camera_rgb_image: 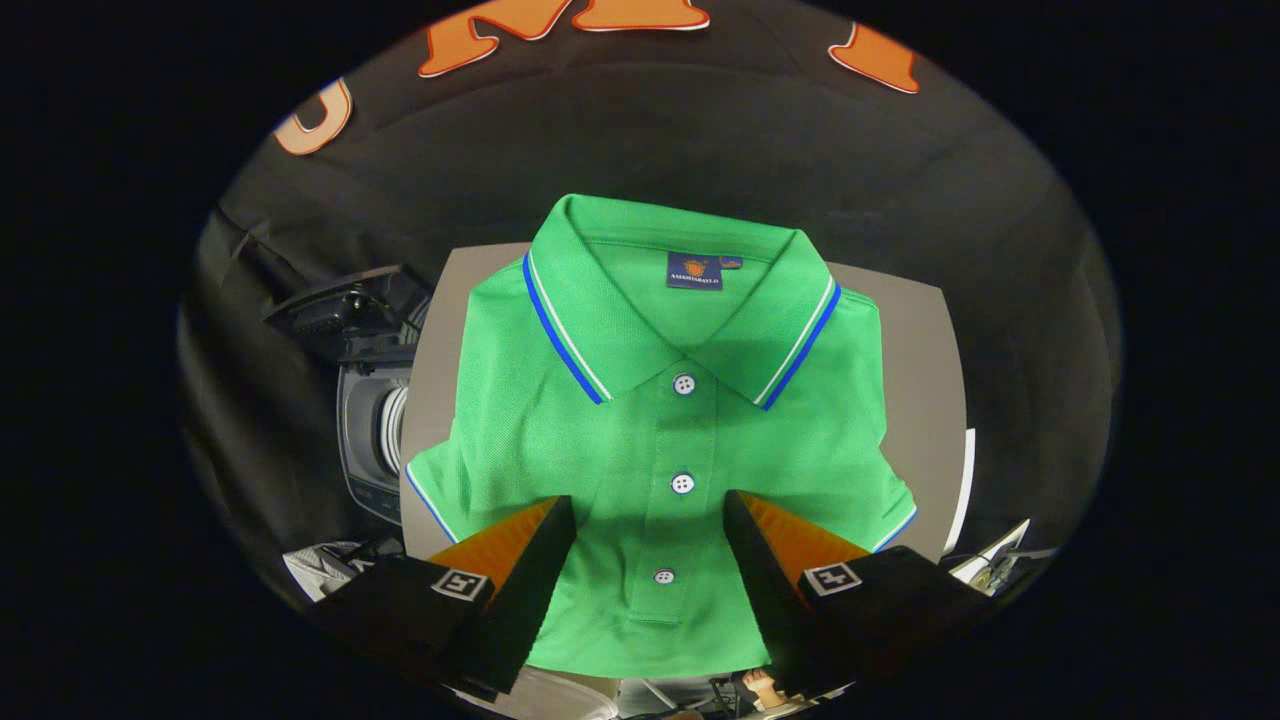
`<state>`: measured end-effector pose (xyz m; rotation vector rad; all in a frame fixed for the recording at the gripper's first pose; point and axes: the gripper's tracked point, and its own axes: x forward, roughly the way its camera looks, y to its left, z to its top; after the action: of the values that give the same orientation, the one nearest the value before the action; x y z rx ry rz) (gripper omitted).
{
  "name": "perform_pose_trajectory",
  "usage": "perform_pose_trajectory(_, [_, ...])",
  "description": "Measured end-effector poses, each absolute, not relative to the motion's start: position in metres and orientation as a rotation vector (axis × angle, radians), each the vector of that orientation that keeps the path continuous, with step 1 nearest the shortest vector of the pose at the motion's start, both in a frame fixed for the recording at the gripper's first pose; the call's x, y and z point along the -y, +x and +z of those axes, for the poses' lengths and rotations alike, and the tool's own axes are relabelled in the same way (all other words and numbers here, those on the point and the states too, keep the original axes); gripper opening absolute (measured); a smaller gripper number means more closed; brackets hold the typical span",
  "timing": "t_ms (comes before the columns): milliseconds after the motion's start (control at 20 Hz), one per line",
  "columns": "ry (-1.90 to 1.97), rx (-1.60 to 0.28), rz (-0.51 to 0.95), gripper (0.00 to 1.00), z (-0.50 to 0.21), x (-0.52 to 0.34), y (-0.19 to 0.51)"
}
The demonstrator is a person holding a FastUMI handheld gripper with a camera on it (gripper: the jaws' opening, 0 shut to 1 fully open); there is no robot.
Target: Put the clothes into the washing machine and then close the washing machine lid.
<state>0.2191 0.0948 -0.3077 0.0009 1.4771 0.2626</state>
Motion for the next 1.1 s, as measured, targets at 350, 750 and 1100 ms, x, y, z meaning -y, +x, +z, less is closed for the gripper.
perform_pose_trajectory(350, [0.035,-1.468,0.245,0.57,-0.308,-0.090,0.223])
perform_pose_trajectory(750, [0.195,-1.197,0.190,0.08,-0.304,-0.085,0.224])
perform_pose_trajectory(1100, [0.222,-0.698,0.119,0.08,-0.296,-0.085,0.235])
